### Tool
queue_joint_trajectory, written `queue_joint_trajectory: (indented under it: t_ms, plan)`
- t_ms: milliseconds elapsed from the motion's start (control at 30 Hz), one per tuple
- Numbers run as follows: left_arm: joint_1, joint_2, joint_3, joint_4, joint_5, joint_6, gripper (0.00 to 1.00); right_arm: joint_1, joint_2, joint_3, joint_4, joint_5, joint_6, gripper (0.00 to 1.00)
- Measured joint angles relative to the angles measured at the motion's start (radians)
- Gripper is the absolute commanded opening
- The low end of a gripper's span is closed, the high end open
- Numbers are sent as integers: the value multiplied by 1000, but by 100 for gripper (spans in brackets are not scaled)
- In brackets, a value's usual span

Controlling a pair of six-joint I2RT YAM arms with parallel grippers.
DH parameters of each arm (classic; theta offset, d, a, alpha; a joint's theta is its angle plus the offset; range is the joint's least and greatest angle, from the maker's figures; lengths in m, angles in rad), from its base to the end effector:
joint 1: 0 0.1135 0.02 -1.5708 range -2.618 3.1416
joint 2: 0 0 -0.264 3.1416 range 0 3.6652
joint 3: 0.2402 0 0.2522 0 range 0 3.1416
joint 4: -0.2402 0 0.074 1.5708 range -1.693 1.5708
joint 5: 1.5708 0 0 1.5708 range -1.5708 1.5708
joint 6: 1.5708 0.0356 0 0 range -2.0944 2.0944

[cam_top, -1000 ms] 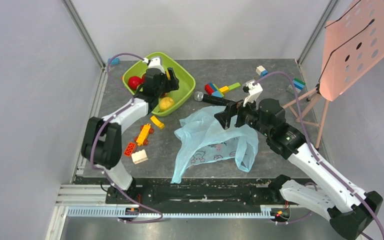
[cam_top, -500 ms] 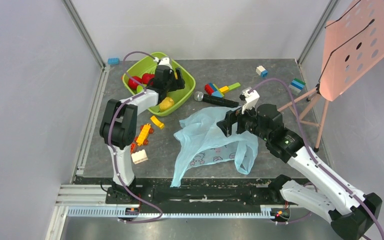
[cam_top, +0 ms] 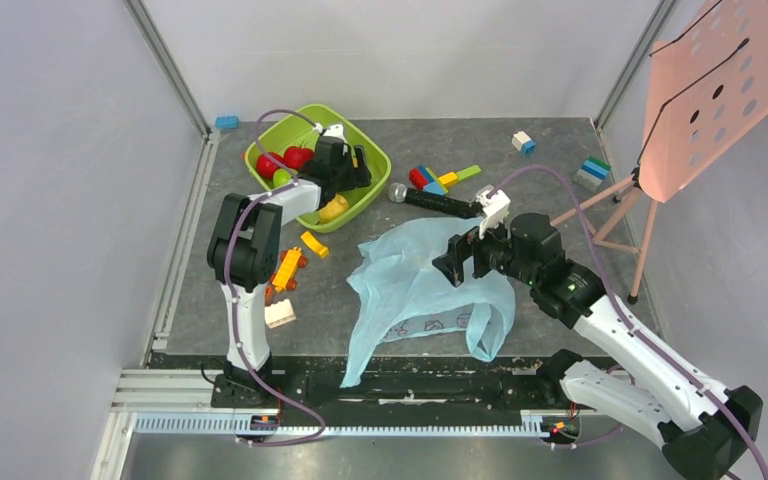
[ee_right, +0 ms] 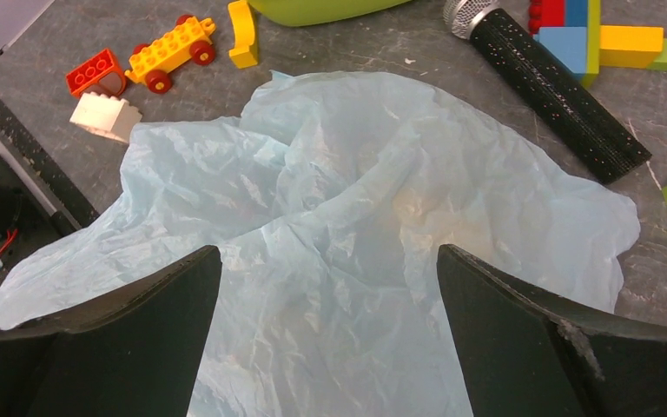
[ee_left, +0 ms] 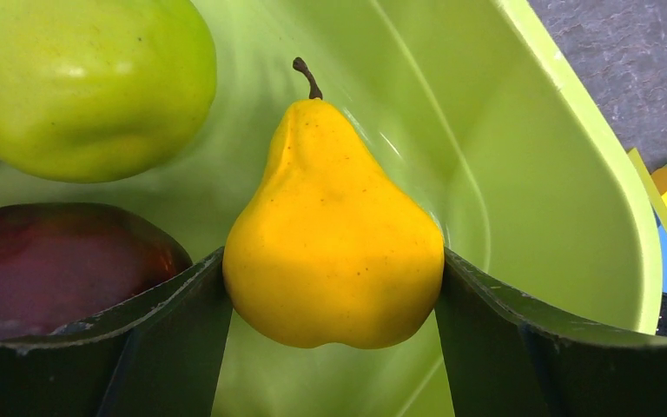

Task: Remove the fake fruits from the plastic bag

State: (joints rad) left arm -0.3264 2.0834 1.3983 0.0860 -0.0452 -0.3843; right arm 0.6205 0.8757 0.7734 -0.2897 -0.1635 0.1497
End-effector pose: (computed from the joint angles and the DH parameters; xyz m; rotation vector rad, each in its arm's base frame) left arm 0.4434 -0.1484 0.1732 -0.0896 2.1895 -0.3561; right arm 0.1606 0.1219 0.3092 -0.5771 1.9330 0.6589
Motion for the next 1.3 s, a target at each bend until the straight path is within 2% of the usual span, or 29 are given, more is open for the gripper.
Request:
queue_joint_trajectory:
  t_ms: [200, 400, 567, 700, 867, 1033, 1133, 1300]
  plan:
    - [0, 0, 7, -13, 17, 0, 91, 0, -64, -2, -22, -25, -51, 98]
    - [0, -24, 9, -51, 27, 0, 99, 0, -113, -2, -20, 44, -62, 98]
    - [4, -82, 29, -96, 30, 0, 100, 0, -76, -2, -48, 94, -62, 98]
    - [9, -148, 33, -128, 48, 0, 100, -1, -88, -2, -71, 64, -72, 92]
    - [11, -271, 31, -183, 56, -4, 100, -1, -154, -11, -68, -82, -84, 83]
    - [10, -480, -62, -192, 79, -16, 100, 29, -282, -138, -57, -181, -71, 73]
    - [2, -612, -141, -190, 81, -25, 100, 85, -330, -217, -60, -179, -37, 67]
    - [-32, -784, -254, -195, 82, -34, 100, 253, -379, -319, -55, -92, 51, 58]
